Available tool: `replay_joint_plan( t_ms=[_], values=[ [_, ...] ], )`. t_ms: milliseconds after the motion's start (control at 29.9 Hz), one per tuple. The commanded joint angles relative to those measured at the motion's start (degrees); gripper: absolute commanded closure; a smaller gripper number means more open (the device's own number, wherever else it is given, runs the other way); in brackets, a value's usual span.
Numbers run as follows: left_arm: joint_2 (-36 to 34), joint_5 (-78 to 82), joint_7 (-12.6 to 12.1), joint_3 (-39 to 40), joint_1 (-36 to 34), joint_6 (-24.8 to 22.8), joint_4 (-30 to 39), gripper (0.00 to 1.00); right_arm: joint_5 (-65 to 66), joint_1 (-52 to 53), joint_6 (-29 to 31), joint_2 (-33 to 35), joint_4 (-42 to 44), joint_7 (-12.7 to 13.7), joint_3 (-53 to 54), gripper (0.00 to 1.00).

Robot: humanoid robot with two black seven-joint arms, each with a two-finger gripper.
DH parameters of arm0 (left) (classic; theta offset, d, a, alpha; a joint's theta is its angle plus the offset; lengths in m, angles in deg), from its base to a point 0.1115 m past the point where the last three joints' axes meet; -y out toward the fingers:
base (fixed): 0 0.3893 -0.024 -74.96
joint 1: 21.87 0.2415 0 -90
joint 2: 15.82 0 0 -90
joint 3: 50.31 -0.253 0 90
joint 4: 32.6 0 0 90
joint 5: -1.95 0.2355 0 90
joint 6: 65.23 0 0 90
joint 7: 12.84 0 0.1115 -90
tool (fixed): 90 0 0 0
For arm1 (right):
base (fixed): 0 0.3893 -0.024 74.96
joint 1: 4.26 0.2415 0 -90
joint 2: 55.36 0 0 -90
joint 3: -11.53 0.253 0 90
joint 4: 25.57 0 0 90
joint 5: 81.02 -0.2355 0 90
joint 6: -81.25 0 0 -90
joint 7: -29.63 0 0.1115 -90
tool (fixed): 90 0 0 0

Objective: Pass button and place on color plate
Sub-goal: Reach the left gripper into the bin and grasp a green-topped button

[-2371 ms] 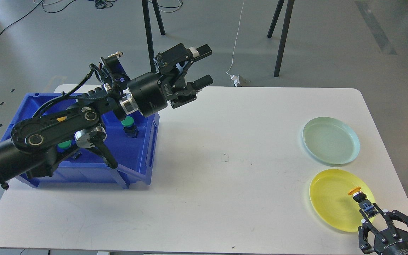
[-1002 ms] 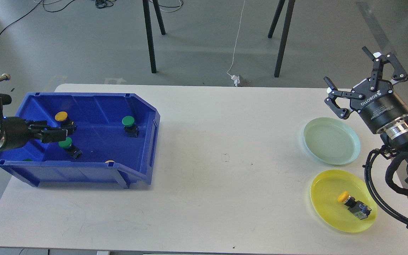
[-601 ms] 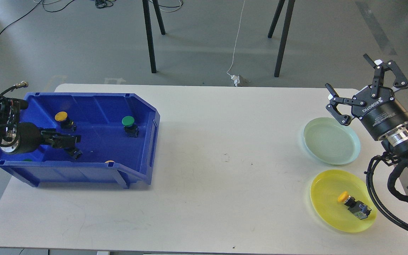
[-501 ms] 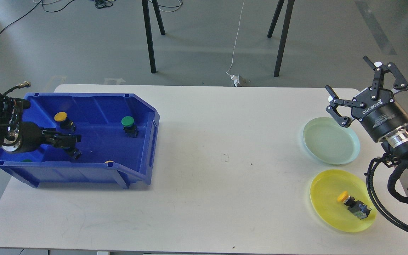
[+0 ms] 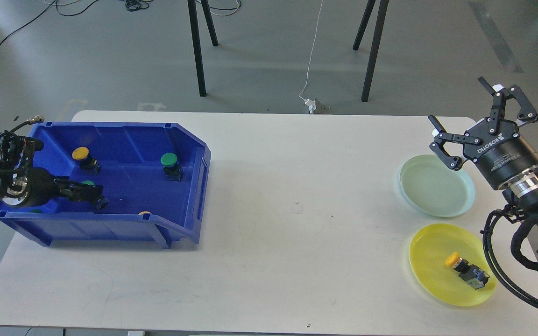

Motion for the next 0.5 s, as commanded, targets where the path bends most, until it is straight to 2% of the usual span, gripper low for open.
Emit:
replay_joint_plan(
  t_ms=[0,301,468],
  values=[
    [0.0,0.0,0.0,0.1,0.2,0.0,0.0,0.08,0.0,-0.2,0.0,0.0,0.0,0.0,0.0,0.00],
    [0.9,0.1,0.0,-0.1,0.3,0.1,-1.0,0.28,0.0,-1.1,0.0,0.0,0.0,-0.1,0.2,0.00],
    [1.2,0.1,0.0,-0.1,0.4,0.4,-1.0,0.34,0.0,-1.5,0.0,0.0,0.0,-0.1,0.3,0.00]
  ],
)
